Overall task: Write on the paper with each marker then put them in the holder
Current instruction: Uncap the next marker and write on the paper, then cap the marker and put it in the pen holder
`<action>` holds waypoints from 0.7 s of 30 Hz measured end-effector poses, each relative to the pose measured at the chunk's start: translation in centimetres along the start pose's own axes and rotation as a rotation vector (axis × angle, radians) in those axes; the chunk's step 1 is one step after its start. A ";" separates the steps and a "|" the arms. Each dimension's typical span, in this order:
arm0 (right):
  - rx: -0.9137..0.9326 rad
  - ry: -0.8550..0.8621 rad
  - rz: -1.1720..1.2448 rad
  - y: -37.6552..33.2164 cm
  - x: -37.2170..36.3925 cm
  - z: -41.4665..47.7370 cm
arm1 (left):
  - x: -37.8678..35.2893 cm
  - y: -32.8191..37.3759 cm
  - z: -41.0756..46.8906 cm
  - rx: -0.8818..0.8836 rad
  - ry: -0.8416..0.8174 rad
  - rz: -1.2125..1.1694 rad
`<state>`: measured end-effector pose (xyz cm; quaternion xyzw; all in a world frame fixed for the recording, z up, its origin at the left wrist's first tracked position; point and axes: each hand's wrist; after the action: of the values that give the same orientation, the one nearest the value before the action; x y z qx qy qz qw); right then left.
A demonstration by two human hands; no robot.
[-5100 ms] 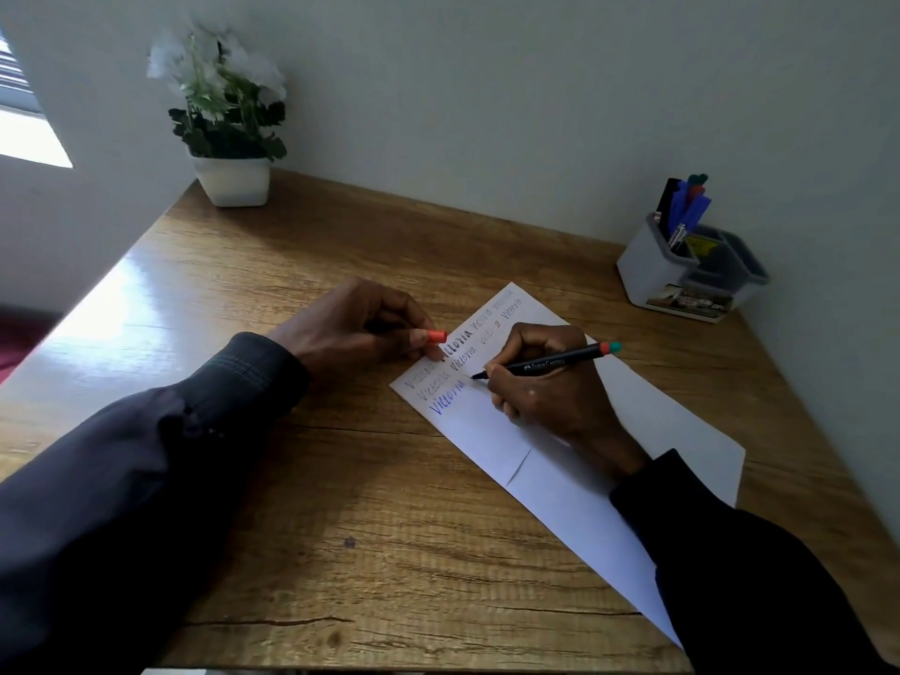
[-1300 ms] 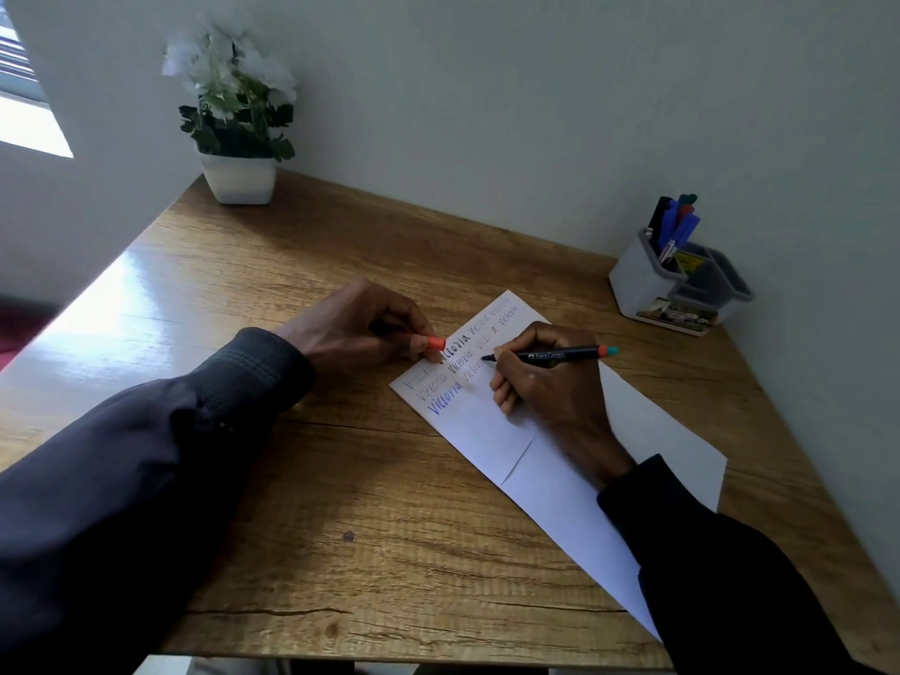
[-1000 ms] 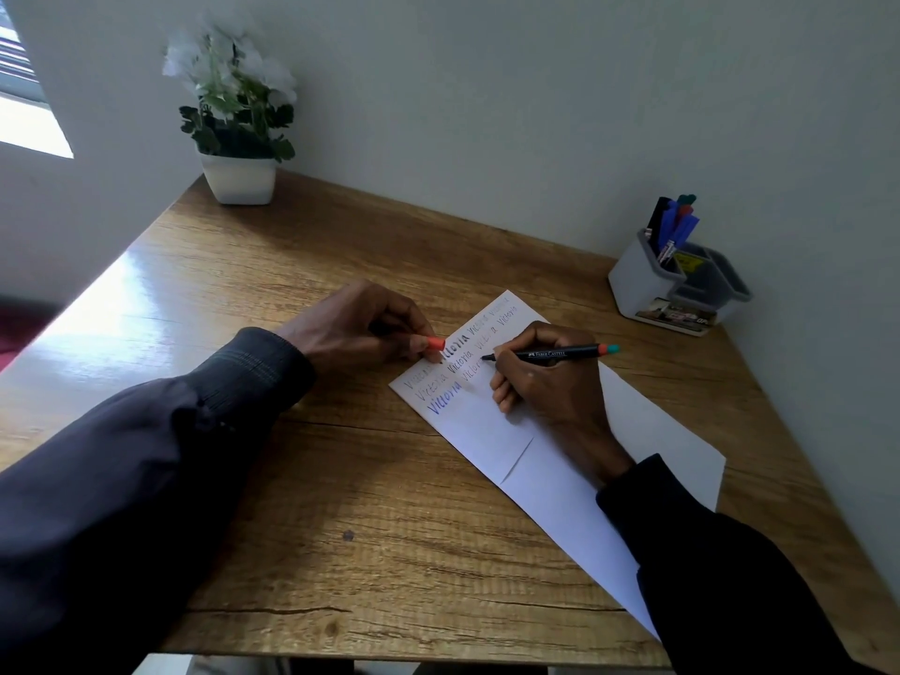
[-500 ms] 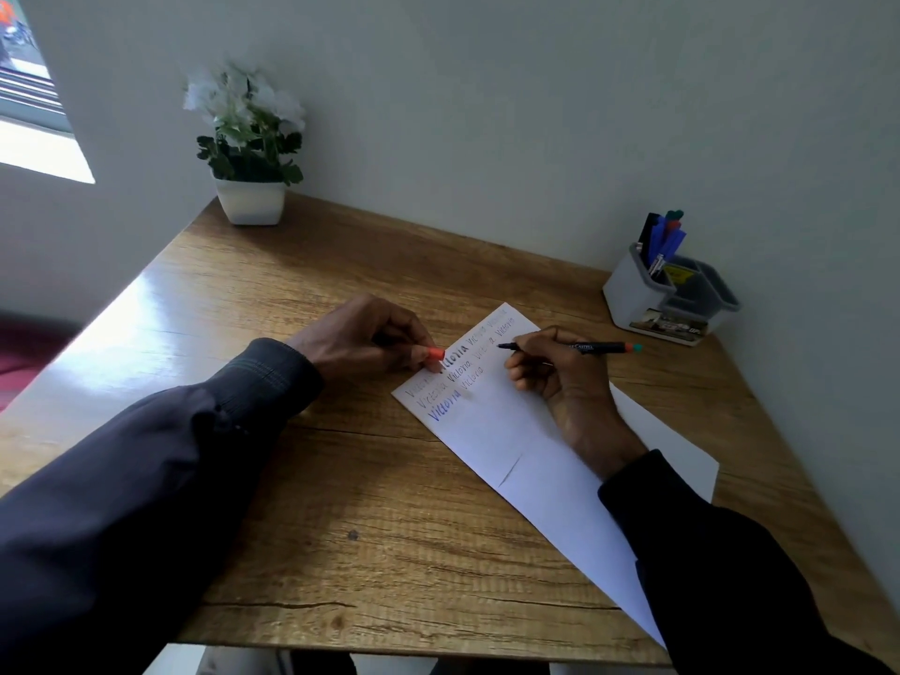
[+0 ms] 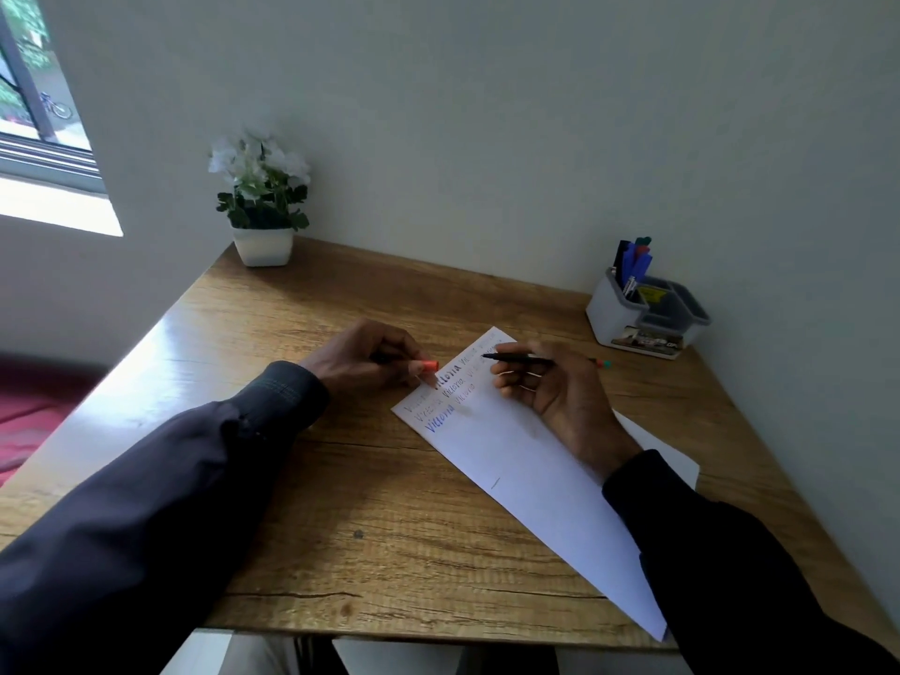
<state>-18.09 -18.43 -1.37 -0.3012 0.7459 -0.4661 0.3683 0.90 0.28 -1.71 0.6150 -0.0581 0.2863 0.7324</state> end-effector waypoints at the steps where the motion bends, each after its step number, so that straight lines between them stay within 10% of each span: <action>1: -0.003 -0.009 0.012 -0.3 0.1 -0.3 | 0.0 0.1 -0.1 -0.012 0.016 -0.014; 21: 0.434 -0.012 -0.333 -1.4 -1.1 -7.6 | -0.8 4.7 -1.5 -0.222 0.161 -0.012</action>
<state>-23.63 -14.53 2.41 -0.3367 0.5665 -0.6673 0.3469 -2.49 1.77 1.64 0.5056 -0.0265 0.3223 0.7999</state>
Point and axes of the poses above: each hand's wrist, its own z-axis towards the middle knuckle, its own x-axis out of the back of the hand, y = z × x, and after that the axes turned 12 degrees about -x, right-handed
